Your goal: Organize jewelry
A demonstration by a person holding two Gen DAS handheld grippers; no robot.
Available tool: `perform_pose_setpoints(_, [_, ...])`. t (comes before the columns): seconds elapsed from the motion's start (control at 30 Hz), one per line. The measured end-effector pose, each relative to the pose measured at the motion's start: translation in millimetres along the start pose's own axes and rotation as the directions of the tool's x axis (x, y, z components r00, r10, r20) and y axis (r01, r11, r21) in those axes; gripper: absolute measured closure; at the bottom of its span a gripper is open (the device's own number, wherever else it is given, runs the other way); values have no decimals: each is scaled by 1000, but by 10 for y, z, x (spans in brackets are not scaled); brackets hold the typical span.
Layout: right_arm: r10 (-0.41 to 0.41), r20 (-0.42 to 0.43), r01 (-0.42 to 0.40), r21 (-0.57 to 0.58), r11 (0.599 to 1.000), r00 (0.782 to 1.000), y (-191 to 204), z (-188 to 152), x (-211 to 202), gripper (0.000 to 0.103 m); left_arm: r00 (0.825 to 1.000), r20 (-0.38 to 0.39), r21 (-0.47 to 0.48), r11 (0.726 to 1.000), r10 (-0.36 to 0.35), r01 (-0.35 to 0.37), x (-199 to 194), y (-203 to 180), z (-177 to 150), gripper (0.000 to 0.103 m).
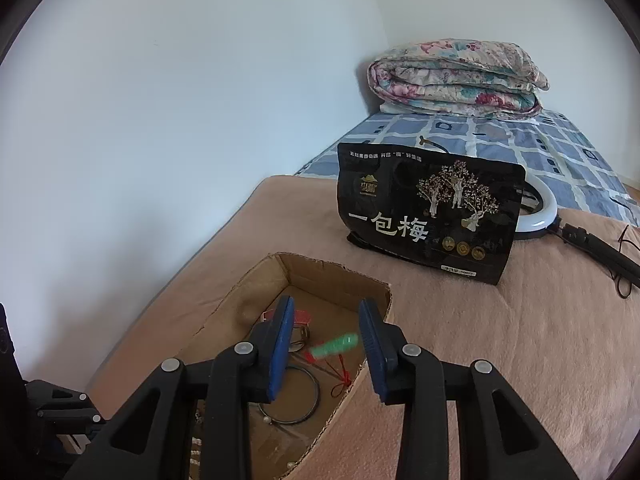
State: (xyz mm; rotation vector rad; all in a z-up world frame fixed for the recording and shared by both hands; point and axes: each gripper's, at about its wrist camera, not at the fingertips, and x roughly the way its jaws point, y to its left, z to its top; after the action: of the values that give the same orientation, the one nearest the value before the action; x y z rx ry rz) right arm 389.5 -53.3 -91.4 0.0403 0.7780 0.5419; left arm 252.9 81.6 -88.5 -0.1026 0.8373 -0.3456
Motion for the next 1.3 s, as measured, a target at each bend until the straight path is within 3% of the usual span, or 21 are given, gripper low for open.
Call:
perform_pose_setpoints(0.1, [-26,4,26,-9,1000,1000,24,-12,-22,44,1000,-1,-11,1000,9,-9,2,41,1,87])
perform_pose_setpoints(0.67, [-71,36,72,-13,997,997,142,-3,-406,43,996,81,-21,999,29,-28,-382,-61,48,86])
perform_pose_setpoints(1.3, [-120,84,120,7,993,989,189,-255,-1217,40,984,166,10,998,62,-65,-854,-382,-70,86])
